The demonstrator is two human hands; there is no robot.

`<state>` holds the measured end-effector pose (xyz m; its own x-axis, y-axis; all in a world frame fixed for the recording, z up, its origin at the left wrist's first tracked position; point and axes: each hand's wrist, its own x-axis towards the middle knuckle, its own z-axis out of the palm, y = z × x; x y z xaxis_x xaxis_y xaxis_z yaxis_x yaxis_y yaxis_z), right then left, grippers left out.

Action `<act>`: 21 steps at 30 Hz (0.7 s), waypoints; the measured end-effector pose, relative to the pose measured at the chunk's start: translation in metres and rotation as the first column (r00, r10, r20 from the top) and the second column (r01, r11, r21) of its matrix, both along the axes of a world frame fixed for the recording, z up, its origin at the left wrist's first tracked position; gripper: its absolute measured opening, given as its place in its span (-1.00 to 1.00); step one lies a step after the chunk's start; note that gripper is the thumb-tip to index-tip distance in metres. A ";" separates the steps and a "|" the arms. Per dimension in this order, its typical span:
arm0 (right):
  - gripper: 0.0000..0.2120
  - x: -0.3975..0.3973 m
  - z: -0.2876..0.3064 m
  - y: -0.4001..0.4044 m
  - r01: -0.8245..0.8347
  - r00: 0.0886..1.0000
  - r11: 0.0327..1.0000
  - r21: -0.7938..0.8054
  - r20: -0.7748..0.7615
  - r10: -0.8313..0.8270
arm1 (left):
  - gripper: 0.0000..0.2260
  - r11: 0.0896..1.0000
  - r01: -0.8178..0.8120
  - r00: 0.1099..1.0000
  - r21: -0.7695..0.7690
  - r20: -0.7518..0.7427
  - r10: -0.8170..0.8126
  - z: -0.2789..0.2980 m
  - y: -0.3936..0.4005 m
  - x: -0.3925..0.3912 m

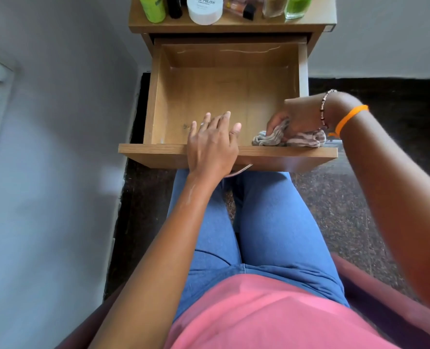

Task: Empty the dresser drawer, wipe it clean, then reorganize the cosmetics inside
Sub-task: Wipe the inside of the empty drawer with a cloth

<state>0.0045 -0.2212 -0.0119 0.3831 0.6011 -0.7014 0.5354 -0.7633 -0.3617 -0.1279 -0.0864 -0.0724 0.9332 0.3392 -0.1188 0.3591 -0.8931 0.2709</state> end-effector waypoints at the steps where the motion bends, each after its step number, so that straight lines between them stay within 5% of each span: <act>1: -0.68 0.003 0.002 0.002 -0.023 1.000 0.999 -0.035 0.010 0.024 | -0.56 1.000 -0.001 1.000 0.000 -0.002 0.001 0.000 0.000 0.000; 3: -0.71 0.002 0.000 0.013 -0.053 0.999 0.998 -0.039 0.006 0.053 | -0.57 1.000 0.000 1.000 0.002 0.001 0.000 0.000 0.001 0.000; 8: -0.71 -0.021 -0.022 0.027 0.059 0.998 0.967 0.248 0.010 -0.064 | -0.57 1.000 0.009 1.000 0.024 0.019 -0.010 -0.001 0.002 -0.001; 13: -0.67 0.007 0.006 0.005 -0.067 0.998 0.995 -0.070 0.001 0.068 | -0.53 0.999 0.018 0.999 0.026 0.049 -0.020 0.001 0.001 -0.001; 16: -0.65 0.031 0.011 0.031 -0.051 0.976 0.994 -0.098 0.204 0.070 | -0.58 1.000 0.015 0.999 0.024 0.028 -0.015 0.002 0.001 -0.001; 19: -0.72 0.041 -0.003 0.066 -0.076 0.788 0.985 -0.155 0.596 0.155 | -0.60 1.000 0.023 0.999 0.009 -0.032 -0.023 0.005 0.001 0.003; 21: -0.72 0.045 -0.019 0.072 -0.111 0.683 0.944 -0.312 0.666 0.300 | -0.62 0.997 0.054 0.995 -0.052 -0.076 -0.058 0.009 0.002 0.009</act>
